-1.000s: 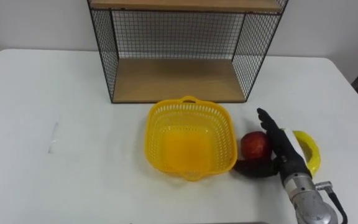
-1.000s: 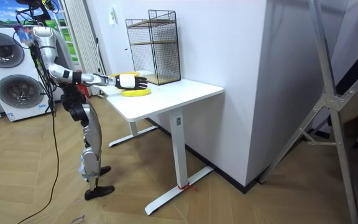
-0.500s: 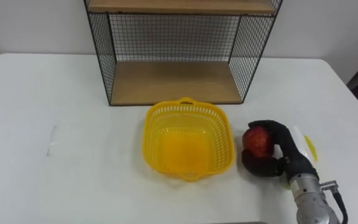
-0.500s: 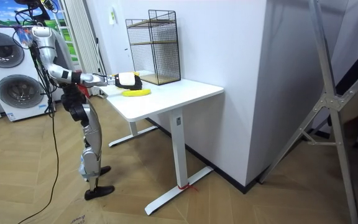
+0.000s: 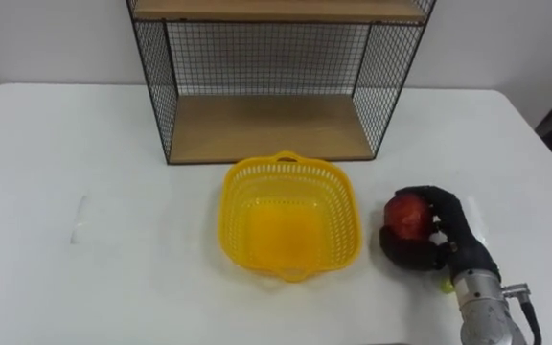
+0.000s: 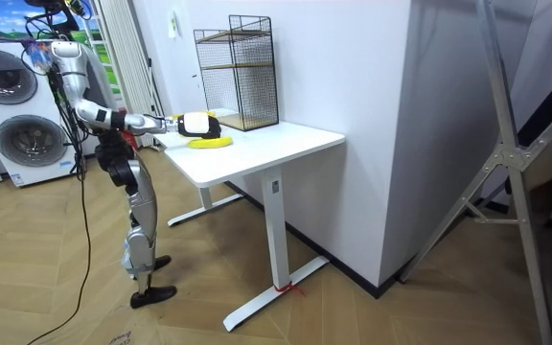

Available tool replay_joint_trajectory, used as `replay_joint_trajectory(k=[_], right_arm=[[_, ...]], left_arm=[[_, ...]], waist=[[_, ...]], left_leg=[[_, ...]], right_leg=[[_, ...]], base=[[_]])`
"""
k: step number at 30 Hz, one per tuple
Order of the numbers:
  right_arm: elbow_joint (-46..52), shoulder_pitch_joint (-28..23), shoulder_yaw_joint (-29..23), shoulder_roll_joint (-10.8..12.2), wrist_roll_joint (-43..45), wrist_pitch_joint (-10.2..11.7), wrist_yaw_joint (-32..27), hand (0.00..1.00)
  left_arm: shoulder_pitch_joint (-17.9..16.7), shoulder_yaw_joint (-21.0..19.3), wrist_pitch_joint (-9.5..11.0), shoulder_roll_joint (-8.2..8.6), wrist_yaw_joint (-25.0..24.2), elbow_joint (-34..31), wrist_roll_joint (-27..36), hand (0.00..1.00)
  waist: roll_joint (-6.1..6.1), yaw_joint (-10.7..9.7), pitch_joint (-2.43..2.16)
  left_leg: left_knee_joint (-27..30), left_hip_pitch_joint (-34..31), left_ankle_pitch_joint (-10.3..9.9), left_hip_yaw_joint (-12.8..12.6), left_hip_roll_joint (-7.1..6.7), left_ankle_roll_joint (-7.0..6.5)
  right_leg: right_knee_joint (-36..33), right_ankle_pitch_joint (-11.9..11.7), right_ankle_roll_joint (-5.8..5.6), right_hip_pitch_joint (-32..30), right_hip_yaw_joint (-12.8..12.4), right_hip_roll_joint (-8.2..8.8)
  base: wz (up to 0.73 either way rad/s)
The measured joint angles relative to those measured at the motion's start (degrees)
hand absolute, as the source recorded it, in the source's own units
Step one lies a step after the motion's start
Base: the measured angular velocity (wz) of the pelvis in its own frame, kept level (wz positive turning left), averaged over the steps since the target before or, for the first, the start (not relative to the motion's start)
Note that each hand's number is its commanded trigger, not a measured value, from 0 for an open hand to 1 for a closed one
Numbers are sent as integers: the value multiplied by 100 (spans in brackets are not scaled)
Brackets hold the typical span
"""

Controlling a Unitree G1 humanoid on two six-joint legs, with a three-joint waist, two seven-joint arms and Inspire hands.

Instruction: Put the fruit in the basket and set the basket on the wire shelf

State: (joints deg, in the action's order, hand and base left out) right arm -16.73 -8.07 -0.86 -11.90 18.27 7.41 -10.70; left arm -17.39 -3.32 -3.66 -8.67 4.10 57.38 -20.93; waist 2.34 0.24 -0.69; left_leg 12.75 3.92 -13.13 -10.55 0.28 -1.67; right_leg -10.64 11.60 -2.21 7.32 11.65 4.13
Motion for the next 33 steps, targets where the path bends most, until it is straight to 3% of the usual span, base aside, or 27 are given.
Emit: replay_joint_trajectory(k=[3,4,8,16,21,25,33], right_arm=[[50,-3,-93,-4,49,-24,2,100],[222,-16,-173,-5,144,-132,2,100],[1055,-19,-484,-59,247,-185,-62,100],[2217,-16,-560,-49,225,-207,-103,100],[2690,11,-552,-49,125,-202,-104,100],[2731,37,-476,-50,73,-201,-80,100],[2944,55,153,-51,305,-209,236,100]], left_arm=[[1,0,4,44,-2,37,1,0],[-29,0,8,55,-8,38,1,0],[-23,-91,10,65,-95,44,-5,0],[33,-110,54,59,-145,-40,0,0],[110,-98,154,-11,-141,121,14,0],[226,-82,172,-35,-137,288,13,0],[305,237,173,-47,-88,347,5,0]], waist=[[-32,-8,8],[-39,-15,14],[-88,-19,59],[1,-39,38],[84,-28,74],[83,16,79],[-82,68,62]], left_leg=[[4,28,1,-13,-2,1],[-1,35,1,-22,-2,1],[-51,54,4,-82,-3,4],[-107,60,7,-106,-2,8],[-111,64,6,-125,-3,7],[-124,63,6,-141,0,7],[-96,-19,10,-159,10,10]], right_leg=[[-2,0,0,-5,-7,1],[-10,0,0,-7,-19,1],[-13,1,-1,-44,-61,-1],[-15,1,-1,-76,-59,-7],[-2,-7,-11,-42,-63,-9],[-2,-9,-13,-92,-62,-7],[0,-10,-11,-143,-98,-16]], base=[[-1],[-6],[-8],[-1],[0],[-2],[-1]])
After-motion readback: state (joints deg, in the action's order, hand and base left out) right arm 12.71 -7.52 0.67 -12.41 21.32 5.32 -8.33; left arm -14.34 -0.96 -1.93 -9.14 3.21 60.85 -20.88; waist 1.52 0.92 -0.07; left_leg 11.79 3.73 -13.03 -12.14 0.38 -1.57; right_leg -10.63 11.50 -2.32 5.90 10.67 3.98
